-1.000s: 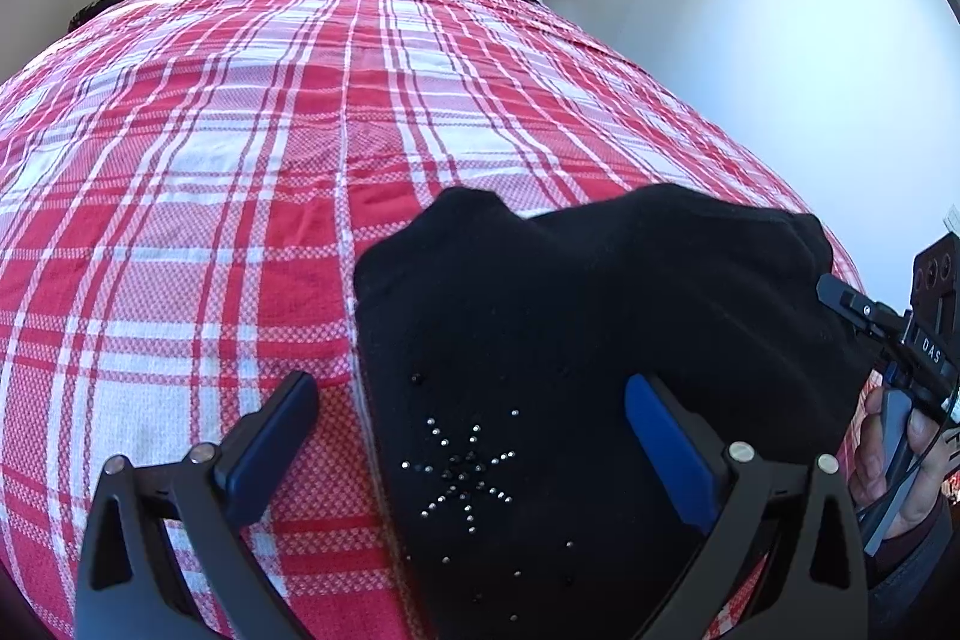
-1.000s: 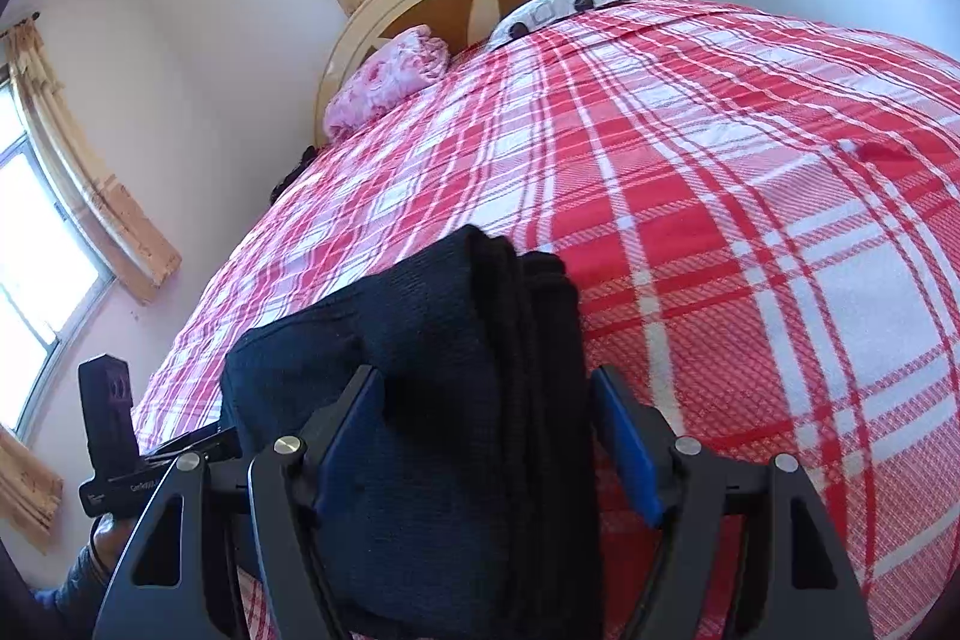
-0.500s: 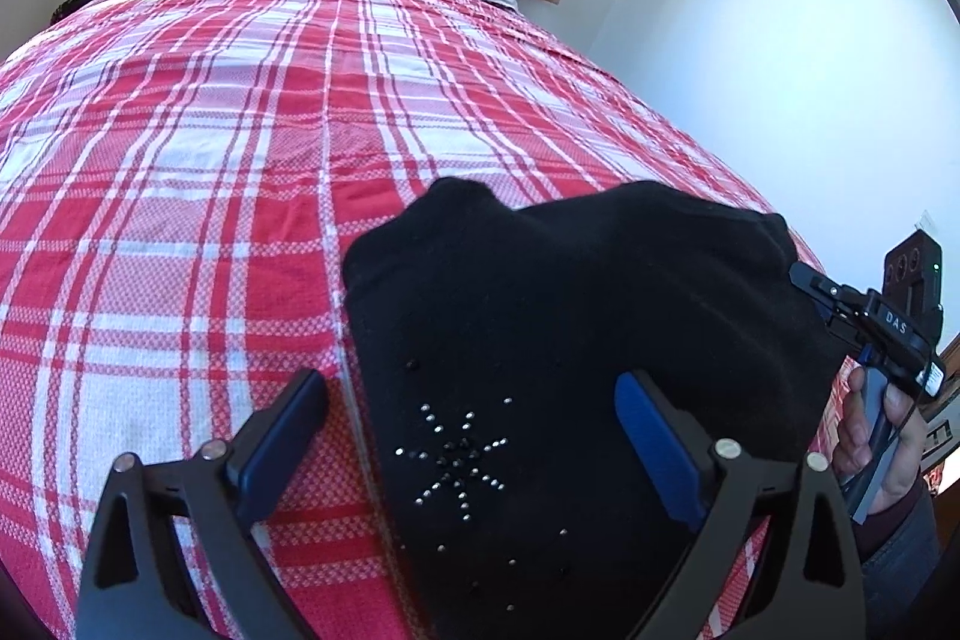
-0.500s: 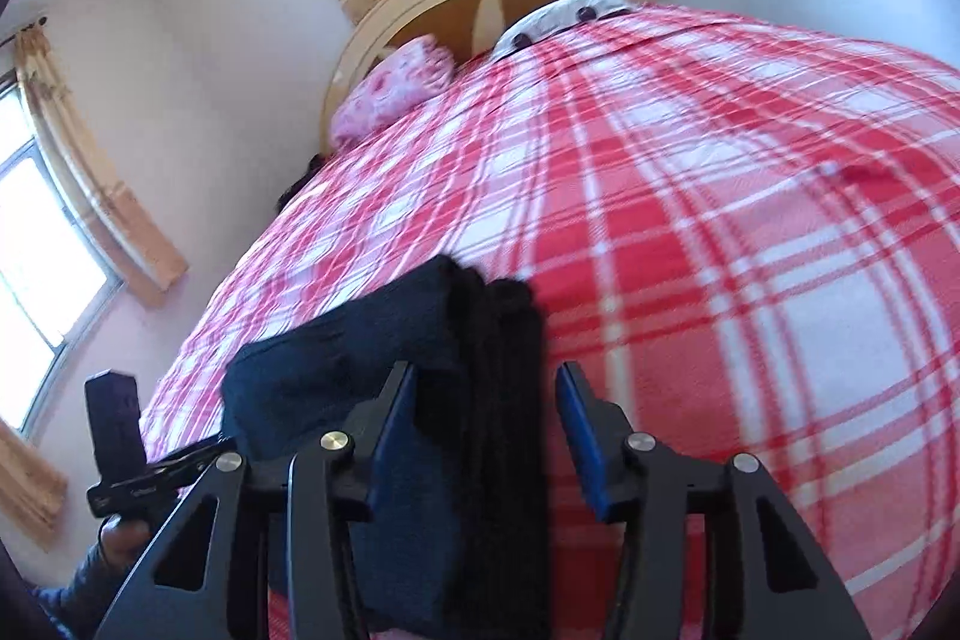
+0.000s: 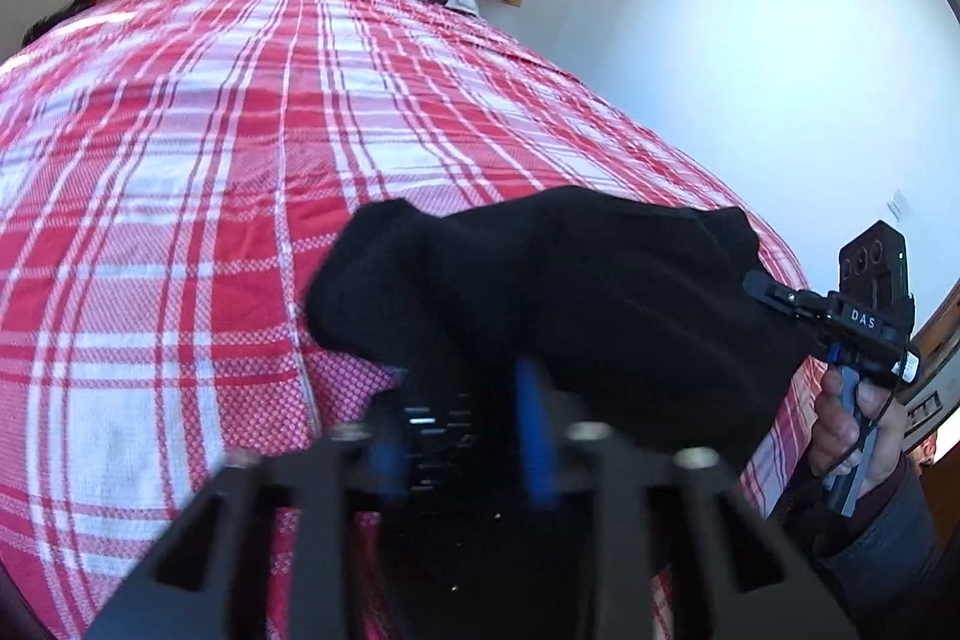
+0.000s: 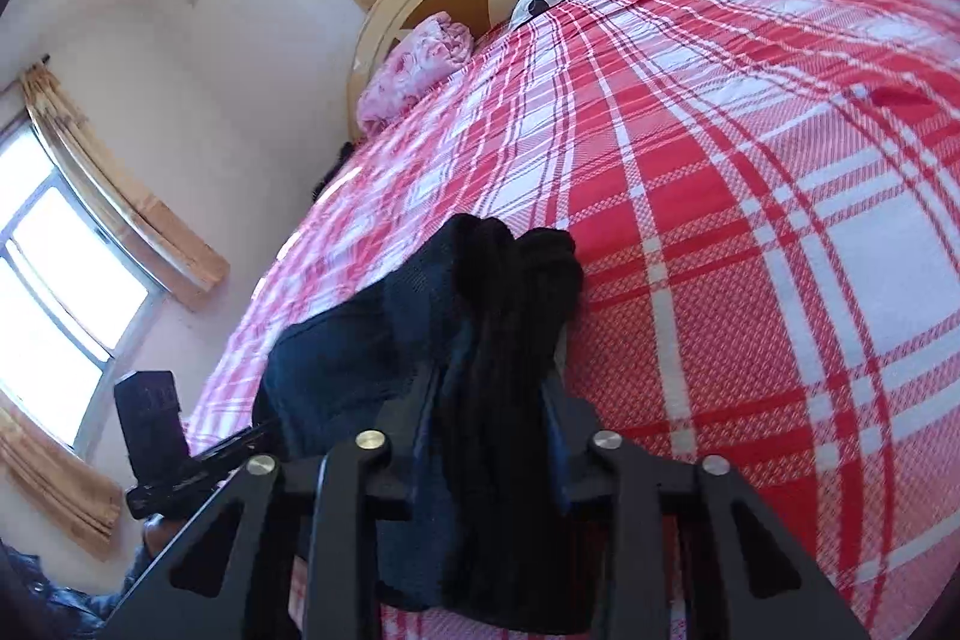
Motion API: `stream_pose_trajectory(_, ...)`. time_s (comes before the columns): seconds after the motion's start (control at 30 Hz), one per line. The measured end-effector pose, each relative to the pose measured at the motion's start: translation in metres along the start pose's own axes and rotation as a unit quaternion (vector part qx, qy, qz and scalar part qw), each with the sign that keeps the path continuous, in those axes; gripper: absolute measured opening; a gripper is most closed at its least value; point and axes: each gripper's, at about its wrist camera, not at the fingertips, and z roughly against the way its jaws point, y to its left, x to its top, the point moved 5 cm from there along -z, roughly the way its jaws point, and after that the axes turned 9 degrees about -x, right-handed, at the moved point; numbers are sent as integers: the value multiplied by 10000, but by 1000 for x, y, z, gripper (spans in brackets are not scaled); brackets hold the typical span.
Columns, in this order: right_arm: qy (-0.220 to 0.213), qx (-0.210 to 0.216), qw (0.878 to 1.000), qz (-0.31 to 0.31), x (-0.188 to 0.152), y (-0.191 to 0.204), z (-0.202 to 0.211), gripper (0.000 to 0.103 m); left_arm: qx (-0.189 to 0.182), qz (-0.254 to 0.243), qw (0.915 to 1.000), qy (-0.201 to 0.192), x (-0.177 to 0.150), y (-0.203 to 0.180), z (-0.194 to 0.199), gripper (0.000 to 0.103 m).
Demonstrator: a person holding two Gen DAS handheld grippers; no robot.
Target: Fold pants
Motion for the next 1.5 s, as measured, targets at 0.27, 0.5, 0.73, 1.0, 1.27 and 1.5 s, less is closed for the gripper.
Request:
stream_pose_trajectory(0.27,-546,-273,9953,745,2,42,29,25,-64,-43,9994,-334,5,-5,27,12)
stream_pose_trajectory(0.5,-355,-241,9933,1070,21,80,25,25,-60,78,9972,-747,17,7,65,12)
stream_pose_trajectory(0.73,-44,147,9854,1695,46,177,-22,25,501,190,9920,-1146,32,56,124,12)
stream_pose_trajectory(1.0,510,506,9687,2377,47,285,-126,25,1594,530,9747,-1475,30,136,172,12)
stream_pose_trajectory(1.27,1296,259,9567,2594,10,302,-225,25,1930,1209,9684,-1016,-2,210,148,20)
stream_pose_trajectory(1.5,1546,-192,9650,2109,3,263,-262,53,2463,1292,9564,-891,-19,219,142,75)
